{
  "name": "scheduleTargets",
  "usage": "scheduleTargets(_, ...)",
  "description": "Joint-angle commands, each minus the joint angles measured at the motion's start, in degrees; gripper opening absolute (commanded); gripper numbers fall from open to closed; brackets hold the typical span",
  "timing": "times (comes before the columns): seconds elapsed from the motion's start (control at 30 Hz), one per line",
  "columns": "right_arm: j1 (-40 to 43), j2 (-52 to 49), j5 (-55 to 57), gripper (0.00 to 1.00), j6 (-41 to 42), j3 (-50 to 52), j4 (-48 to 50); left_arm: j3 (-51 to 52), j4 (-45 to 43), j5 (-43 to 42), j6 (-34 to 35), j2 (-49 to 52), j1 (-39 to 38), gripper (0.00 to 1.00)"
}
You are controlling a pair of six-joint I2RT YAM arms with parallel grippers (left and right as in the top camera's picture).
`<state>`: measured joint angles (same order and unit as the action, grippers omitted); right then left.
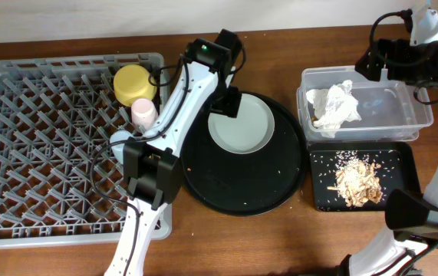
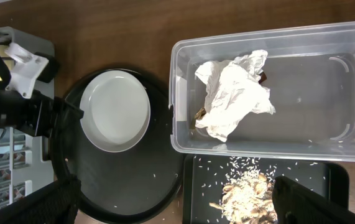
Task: Sort waste into correct bins and load items into the dishwasher rack
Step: 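Reach the left gripper to the white plate and grip its edge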
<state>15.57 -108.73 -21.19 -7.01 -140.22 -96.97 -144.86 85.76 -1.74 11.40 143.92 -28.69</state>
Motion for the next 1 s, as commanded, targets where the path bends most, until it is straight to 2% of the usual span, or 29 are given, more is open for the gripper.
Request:
scheduleTargets(0.0, 0.2, -0.3, 0.5, 0.98, 0.5, 0.3, -0.2, 0.6, -0.1, -4.2, -3.4, 0.5, -2.4, 0.76)
scheduleTargets(0.27, 0.2, -0.3, 0.5, 0.99, 0.5, 0.3, -0.2, 1.5, -5.9, -4.5, -3.6, 0.5, -10.0, 0.7)
scheduleTargets(0.4, 0.2, -0.3, 0.5, 0.99, 0.4, 0.3, -0.2, 2.3, -8.9, -4.4, -0.7, 0.5, -12.7, 0.67)
scheduleTargets(0.6, 0.2, -0.3, 0.5, 0.99, 0.5, 0.3, -0.2, 7.7, -15.8, -4.3, 1.4, 0.5, -13.9, 0.63)
scheduleTargets(0.73, 0.3, -0.3, 0.5, 0.99, 0.5, 0.3, -0.2, 11.7, -19.5, -4.0, 1.9, 0.5, -13.8, 0.56)
scheduleTargets(0.97, 0.2, -0.3, 0.5, 0.99, 0.5, 0.3, -0.2, 18.9, -26.0, -2.3, 2.1, 0.5, -14.3, 0.55)
